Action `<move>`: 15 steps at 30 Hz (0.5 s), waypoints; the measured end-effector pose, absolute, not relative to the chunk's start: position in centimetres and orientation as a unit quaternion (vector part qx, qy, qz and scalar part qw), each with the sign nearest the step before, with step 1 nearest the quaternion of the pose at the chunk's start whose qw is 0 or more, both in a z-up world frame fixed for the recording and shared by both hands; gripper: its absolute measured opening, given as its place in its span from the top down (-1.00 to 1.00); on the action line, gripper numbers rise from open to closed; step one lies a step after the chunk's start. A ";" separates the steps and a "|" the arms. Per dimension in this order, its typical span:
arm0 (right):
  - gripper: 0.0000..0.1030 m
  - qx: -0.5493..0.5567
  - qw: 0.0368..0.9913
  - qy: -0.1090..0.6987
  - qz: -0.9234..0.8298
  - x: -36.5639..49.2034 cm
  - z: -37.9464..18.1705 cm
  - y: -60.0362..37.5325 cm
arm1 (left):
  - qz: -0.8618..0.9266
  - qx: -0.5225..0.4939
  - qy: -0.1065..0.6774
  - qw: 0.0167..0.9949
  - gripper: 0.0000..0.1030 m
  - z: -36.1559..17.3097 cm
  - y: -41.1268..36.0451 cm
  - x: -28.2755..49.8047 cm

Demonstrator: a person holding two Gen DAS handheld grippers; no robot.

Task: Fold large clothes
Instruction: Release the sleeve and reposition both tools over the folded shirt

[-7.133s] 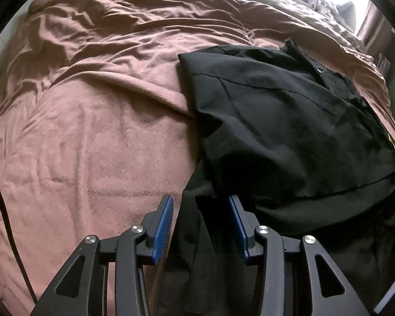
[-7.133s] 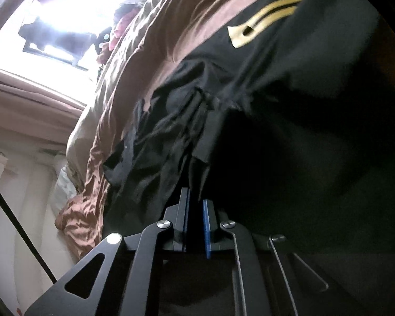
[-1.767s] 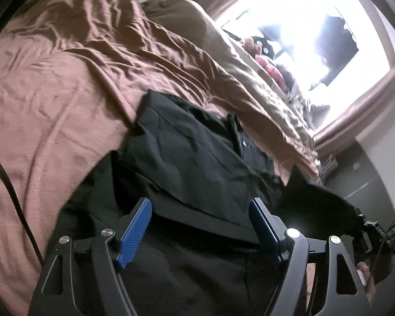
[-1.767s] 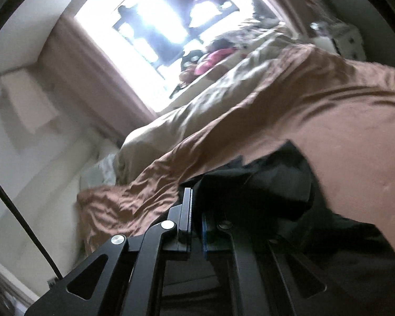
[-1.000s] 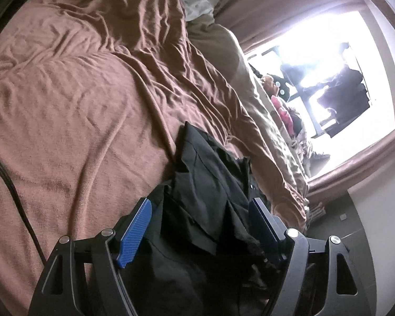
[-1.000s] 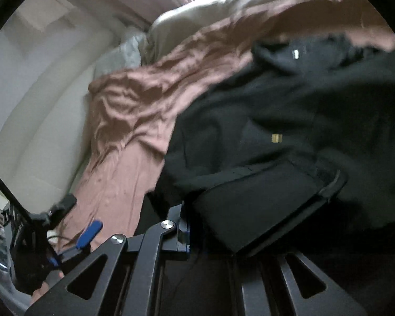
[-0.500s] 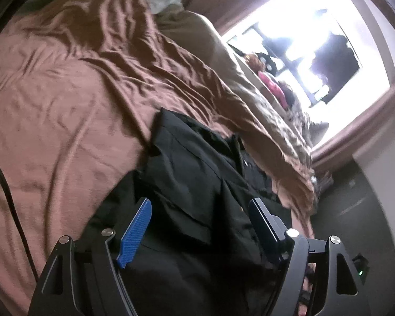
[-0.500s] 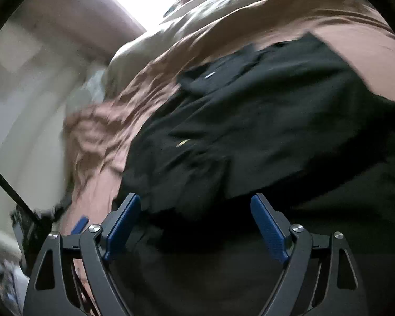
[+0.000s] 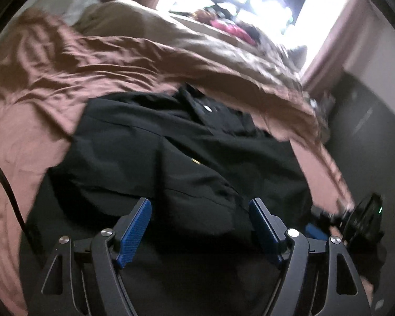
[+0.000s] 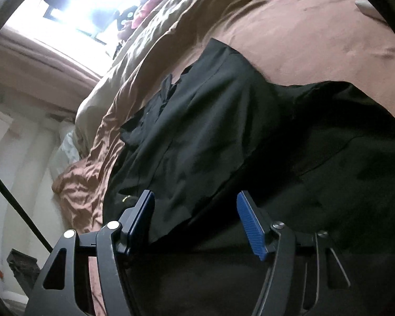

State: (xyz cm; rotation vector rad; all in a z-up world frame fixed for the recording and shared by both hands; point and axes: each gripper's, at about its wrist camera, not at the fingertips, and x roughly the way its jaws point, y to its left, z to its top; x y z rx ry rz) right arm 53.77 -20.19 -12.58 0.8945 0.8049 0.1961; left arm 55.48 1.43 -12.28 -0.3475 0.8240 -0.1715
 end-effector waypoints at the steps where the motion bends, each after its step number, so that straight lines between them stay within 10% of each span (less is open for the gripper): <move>1: -0.23 0.425 0.816 0.380 0.094 52.8 -13.5 -20.6 | -0.088 -0.148 0.407 0.897 -0.51 -12.5 -0.1 56.0; 15: -0.07 0.476 0.792 0.373 0.081 52.8 -16.3 -24.2 | -0.021 0.090 0.495 0.864 -0.51 -17.9 -8.5 60.7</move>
